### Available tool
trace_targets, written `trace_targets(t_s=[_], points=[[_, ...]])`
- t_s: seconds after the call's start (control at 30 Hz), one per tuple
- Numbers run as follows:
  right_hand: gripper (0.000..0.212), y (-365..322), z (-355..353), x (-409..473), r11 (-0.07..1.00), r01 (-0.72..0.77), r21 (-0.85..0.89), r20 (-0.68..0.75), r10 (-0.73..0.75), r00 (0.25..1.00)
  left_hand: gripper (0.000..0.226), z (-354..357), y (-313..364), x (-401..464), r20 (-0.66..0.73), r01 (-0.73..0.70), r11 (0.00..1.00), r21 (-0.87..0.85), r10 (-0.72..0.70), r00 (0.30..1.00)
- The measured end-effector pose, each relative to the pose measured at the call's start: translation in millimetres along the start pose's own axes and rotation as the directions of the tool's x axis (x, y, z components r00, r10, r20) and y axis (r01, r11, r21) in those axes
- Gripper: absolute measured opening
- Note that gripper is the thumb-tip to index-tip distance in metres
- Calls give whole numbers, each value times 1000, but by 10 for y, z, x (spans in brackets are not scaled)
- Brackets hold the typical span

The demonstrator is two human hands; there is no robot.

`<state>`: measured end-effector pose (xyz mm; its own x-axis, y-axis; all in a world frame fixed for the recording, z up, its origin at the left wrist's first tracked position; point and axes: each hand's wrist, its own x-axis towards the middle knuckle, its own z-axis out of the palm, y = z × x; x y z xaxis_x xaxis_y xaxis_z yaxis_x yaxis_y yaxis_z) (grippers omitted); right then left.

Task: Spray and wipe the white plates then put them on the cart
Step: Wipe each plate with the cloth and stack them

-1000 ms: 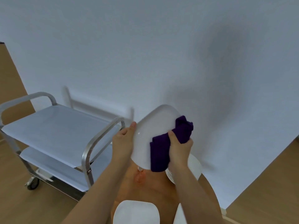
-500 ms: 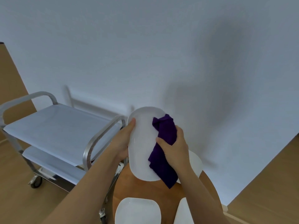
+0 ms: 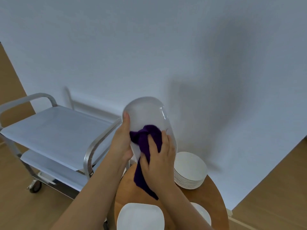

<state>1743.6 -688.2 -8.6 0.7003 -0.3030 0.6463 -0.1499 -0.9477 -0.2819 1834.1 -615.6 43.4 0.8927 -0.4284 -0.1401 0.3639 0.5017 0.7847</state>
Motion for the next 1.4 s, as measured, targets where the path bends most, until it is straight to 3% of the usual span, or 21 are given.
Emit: trace_targets(t_s=[0.1, 0.23, 0.3, 0.37, 0.47, 0.6, 0.7, 0.8, 0.9, 0.93, 1.0, 1.1, 1.17, 1.27, 1.37, 1.4], points=[[51, 260, -38, -59, 995, 9, -104, 63, -3, 998, 76, -93, 63, 10, 29, 20, 1000, 4, -20, 999], [50, 342, -62, 21, 971, -184, -152, 75, 197, 978, 82, -53, 77, 47, -47, 38, 997, 70, -34, 998], [51, 213, -32, 20, 976, -213, -47, 86, 216, 973, 85, 49, 45, 59, -100, 36, 992, 118, -24, 995], [54, 54, -22, -5, 963, -222, 153, 148, 199, 969, 79, 132, -20, 72, -192, 39, 998, 46, -29, 981], [57, -46, -72, -14, 939, -109, 326, 103, 79, 991, 67, 185, -61, 110, -262, 51, 997, -62, -66, 963], [68, 181, -92, 8, 971, 234, 59, 27, -236, 971, 57, 125, 129, 179, -240, 102, 993, -58, -113, 964], [68, 437, -86, 21, 950, 311, -30, -30, -311, 950, 55, 58, 239, 190, -169, 124, 990, -70, -134, 976], [52, 511, -136, 69, 953, 278, 117, -37, -275, 961, 43, 59, 215, 188, -190, 123, 991, -54, -131, 973], [25, 459, -297, 175, 902, -12, 431, 124, -45, 991, 50, 64, 299, 151, -127, 96, 995, -4, -96, 987], [23, 464, -351, 220, 836, -157, 525, 199, 59, 978, 62, 37, 332, 148, -62, 89, 995, 48, -86, 994], [35, 514, -463, 318, 581, -419, 698, 363, 217, 906, 74, -69, 352, 145, 0, 39, 968, 247, -40, 999], [45, 643, -632, 410, 120, -573, 811, 550, 181, 816, 52, -267, 268, 198, -208, -47, 869, 493, 170, 963], [42, 704, -674, 403, -47, -646, 762, 648, 95, 756, 54, -375, 213, 232, -231, -39, 917, 396, 140, 963], [43, 782, -618, 301, -180, -740, 648, 756, 29, 654, 56, -479, 179, 260, 40, -40, 983, 180, 33, 999], [44, 847, -490, 193, -337, -754, 564, 820, 116, 561, 30, -507, 188, 216, 196, -26, 1000, 5, 25, 980], [46, 857, -451, 186, -392, -730, 560, 824, 169, 541, 35, -499, 176, 189, 215, -28, 1000, 6, 26, 976]])
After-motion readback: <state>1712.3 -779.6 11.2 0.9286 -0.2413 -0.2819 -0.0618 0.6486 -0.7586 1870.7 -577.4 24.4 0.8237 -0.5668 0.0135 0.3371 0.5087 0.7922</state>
